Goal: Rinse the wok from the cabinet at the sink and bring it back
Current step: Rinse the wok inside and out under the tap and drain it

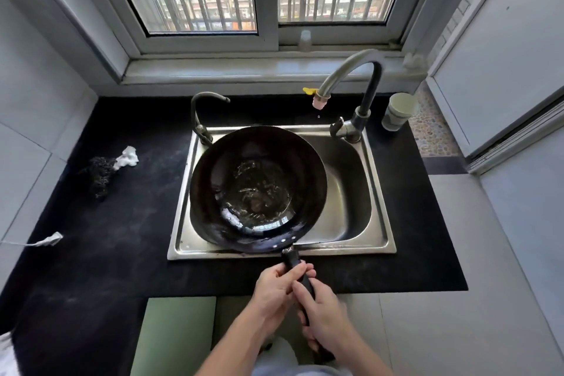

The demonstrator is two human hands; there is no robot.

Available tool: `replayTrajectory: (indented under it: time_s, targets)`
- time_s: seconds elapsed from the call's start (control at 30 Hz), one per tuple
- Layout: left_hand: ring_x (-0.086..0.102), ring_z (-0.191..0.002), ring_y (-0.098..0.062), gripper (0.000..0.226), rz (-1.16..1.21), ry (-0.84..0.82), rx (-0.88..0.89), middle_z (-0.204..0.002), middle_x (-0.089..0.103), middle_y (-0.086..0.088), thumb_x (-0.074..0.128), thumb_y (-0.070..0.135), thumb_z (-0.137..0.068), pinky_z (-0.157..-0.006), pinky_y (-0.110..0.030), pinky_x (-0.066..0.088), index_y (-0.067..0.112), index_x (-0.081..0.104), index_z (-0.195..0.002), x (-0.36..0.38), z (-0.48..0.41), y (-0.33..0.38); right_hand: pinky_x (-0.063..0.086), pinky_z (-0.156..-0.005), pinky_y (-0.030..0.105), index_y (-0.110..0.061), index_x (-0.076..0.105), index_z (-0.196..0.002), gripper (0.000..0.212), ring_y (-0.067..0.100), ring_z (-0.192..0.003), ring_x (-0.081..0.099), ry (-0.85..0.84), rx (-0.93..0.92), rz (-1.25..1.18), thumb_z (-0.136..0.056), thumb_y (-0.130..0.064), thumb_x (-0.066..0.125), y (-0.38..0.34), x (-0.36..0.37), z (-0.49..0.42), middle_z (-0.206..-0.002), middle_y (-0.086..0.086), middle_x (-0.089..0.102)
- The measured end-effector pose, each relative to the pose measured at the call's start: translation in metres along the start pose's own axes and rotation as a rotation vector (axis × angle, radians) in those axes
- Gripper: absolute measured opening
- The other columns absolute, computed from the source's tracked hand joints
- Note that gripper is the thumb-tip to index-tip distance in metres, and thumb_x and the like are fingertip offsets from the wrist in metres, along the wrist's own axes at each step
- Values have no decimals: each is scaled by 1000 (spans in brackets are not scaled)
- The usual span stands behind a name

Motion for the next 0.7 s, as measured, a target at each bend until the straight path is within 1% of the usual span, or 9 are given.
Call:
replayTrajectory:
  time_s: [0.1, 0.23, 0.3, 0.43, 0.57, 0.7]
  targets:
    - [73, -86, -21, 16, 1, -1, -6, -93, 76, -15, 66, 6, -89, -86, -37, 56, -4, 68, -101, 0, 2, -10, 37, -38, 26, -21, 63, -98, 18, 15, -40, 46, 6, -8, 0, -101, -36, 54, 12, 1, 7, -53, -2, 54]
    - [73, -85, -21, 15, -11, -14, -25, -92, 76, -14, 65, 5, -90, -80, -34, 58, -4, 68, -101, 10, 1, -15, 36, -39, 25, -22, 62, -94, 16, 12, -39, 45, 29, -9, 9, -102, -33, 54, 19, -9, 8, -53, -2, 54]
    - [73, -83, -21, 13, -17, -21, -30, -91, 76, -14, 64, 5, -91, -78, -32, 58, -3, 68, -99, 17, -1, -14, 36, -40, 26, -19, 62, -93, 18, 12, -39, 44, 27, -2, 0, -102, -32, 53, 18, -15, 5, -52, -2, 53]
    - [73, -77, -21, 13, -14, -24, -34, -89, 75, -14, 64, 6, -91, -67, -28, 60, -4, 68, -100, 27, -8, -7, 35, -41, 28, -13, 61, -91, 24, 15, -40, 44, 20, 13, -24, -101, -33, 54, 12, -23, -4, -51, -2, 53]
    - [72, -83, -23, 19, 6, -6, -12, -92, 75, -15, 64, 8, -91, -69, -29, 59, -5, 68, -104, 30, -12, 3, 38, -37, 27, -11, 60, -94, 27, 13, -38, 47, -19, -7, 22, -102, -35, 52, -1, -28, -11, -56, -1, 55]
    - [71, -87, -25, 23, 19, 9, 4, -97, 74, -17, 64, 9, -92, -70, -28, 58, -6, 67, -108, 22, -7, 6, 37, -35, 26, -10, 60, -95, 28, 13, -37, 47, -56, -9, 24, -102, -36, 52, -7, -22, -10, -56, -1, 55]
Point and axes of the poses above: each hand's wrist, its own z-axis away from the middle knuckle, its own x-axis out of the palm, y = z × x, the point moved 1 cm from there along -z, towards the middle knuckle
